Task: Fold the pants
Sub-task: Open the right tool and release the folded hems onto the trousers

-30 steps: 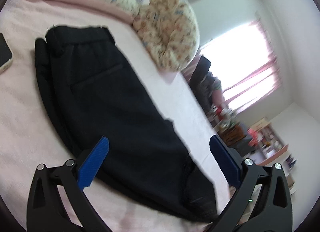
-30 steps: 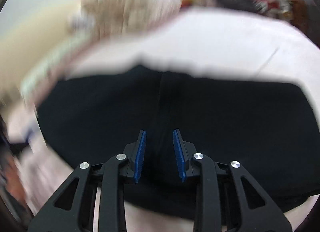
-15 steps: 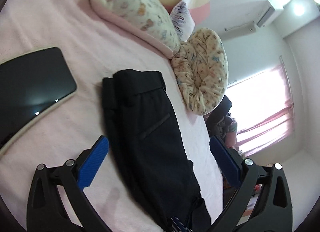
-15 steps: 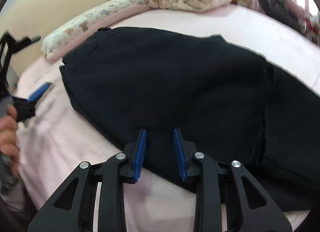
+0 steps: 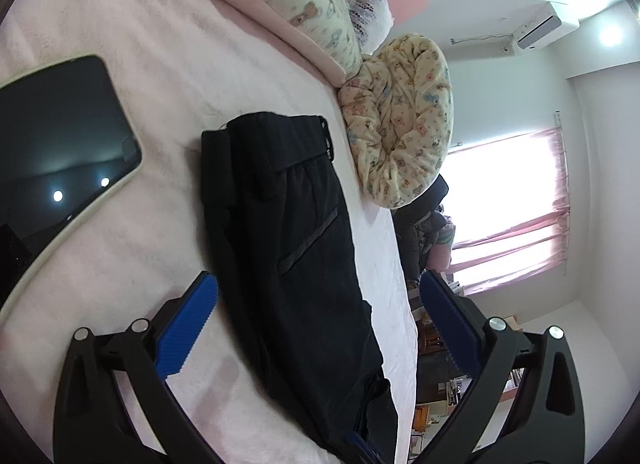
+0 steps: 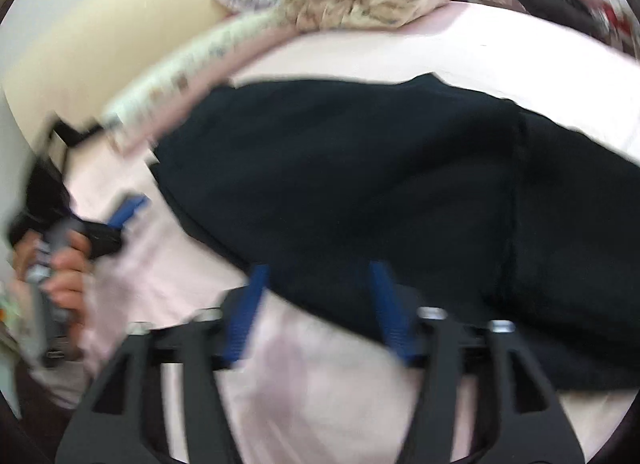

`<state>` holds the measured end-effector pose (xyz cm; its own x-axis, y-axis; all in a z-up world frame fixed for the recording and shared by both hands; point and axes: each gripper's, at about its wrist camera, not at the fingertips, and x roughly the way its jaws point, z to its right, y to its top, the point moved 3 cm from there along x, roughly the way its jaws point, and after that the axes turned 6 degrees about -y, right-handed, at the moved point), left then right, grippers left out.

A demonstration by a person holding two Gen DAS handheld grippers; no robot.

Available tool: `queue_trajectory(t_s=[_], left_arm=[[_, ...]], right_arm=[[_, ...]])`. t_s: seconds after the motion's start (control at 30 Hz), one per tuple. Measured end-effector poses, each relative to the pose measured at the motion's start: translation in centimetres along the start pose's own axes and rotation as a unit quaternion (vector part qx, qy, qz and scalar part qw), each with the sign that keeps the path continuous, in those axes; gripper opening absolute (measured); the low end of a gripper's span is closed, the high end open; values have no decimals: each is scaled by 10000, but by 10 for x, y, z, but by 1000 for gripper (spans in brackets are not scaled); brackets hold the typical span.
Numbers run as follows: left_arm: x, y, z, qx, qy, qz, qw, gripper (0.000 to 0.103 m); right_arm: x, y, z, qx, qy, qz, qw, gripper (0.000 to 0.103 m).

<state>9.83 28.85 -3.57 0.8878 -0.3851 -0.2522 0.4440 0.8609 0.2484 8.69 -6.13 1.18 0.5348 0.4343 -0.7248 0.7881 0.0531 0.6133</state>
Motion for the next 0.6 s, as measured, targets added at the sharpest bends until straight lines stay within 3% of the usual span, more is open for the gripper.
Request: queue_trajectory(t_s=[0.13, 0.33, 0.43, 0.5, 0.57, 0.6], left_arm=[[10, 1, -3, -43, 98, -177, 9998, 101], [31, -1, 0, 67, 500, -609, 9969, 101], [37, -1, -2, 55, 567, -673, 9961, 101], [31, -1, -4, -40, 376, -472, 9982, 101], [25, 0, -7, -185, 167, -344, 9991, 101], [23, 1, -8, -238, 87, -334, 9991, 101]], right_arm=[[-31, -21, 25, 473, 485, 238, 9974, 70], [-50, -42, 57, 1068, 766, 325, 9908, 71], [-50, -41, 53, 1021, 879, 410, 9900, 70], [-43, -31, 34, 676, 719, 460, 9941, 70], [-34, -17, -9, -492, 166, 696, 9962, 68], [-26, -10, -40, -1261, -116, 815, 9886, 65]])
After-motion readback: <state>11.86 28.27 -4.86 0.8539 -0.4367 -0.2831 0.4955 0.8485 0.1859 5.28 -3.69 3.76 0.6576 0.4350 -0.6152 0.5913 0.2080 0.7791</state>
